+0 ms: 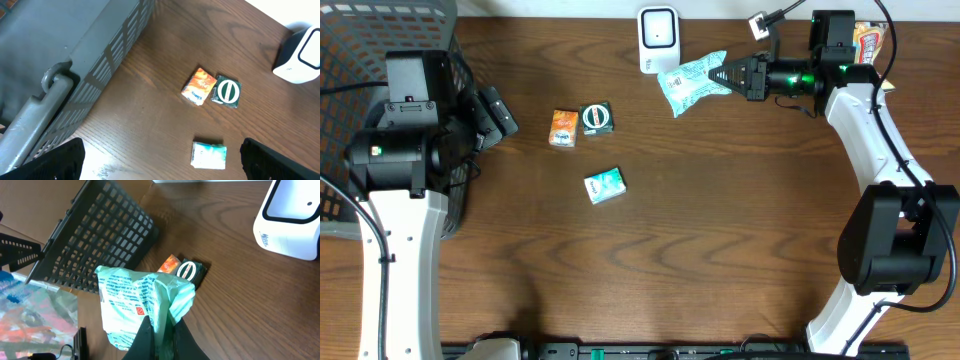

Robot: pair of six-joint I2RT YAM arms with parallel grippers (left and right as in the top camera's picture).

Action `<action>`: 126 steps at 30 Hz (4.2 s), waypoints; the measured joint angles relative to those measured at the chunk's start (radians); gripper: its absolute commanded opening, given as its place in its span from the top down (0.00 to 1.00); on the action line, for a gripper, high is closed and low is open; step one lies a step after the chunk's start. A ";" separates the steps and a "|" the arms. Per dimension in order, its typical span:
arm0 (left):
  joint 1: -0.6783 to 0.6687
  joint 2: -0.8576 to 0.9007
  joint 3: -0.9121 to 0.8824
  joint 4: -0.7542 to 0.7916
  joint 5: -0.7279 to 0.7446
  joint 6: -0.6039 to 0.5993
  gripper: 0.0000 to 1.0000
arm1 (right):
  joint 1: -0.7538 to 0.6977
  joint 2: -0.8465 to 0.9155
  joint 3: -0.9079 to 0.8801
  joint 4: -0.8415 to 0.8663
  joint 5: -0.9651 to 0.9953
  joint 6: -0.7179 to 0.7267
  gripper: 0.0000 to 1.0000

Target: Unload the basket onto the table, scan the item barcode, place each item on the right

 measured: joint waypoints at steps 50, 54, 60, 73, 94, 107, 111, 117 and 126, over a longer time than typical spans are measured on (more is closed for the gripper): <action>0.000 0.000 0.000 0.000 0.000 0.000 0.02 | 0.062 0.000 0.000 -0.046 0.090 -0.003 0.99; 0.000 0.000 0.000 0.000 0.000 0.000 0.02 | 0.064 0.000 0.000 -0.052 0.109 -0.003 0.99; 0.000 0.000 0.000 0.000 0.000 0.000 0.03 | 0.066 0.000 0.000 -0.061 0.141 -0.003 0.99; 0.000 0.000 0.000 0.000 0.000 0.000 0.02 | 0.292 0.000 0.000 -0.105 0.947 0.054 0.99; 0.000 0.000 0.000 0.000 0.000 0.000 0.02 | 0.569 0.167 -0.002 -0.186 1.916 -0.135 0.92; 0.000 0.000 0.000 0.000 0.000 0.000 0.02 | 0.670 0.166 -0.002 -0.423 1.835 0.101 0.01; 0.000 0.000 0.000 0.000 0.000 0.000 0.02 | 0.660 0.146 -0.002 -0.441 1.741 0.164 0.01; 0.000 0.000 0.000 0.000 0.000 0.000 0.02 | 0.570 0.043 -0.001 -0.386 1.530 0.288 0.05; 0.000 0.000 0.000 0.000 0.000 0.000 0.02 | 0.392 0.067 0.002 -0.365 1.266 0.533 0.21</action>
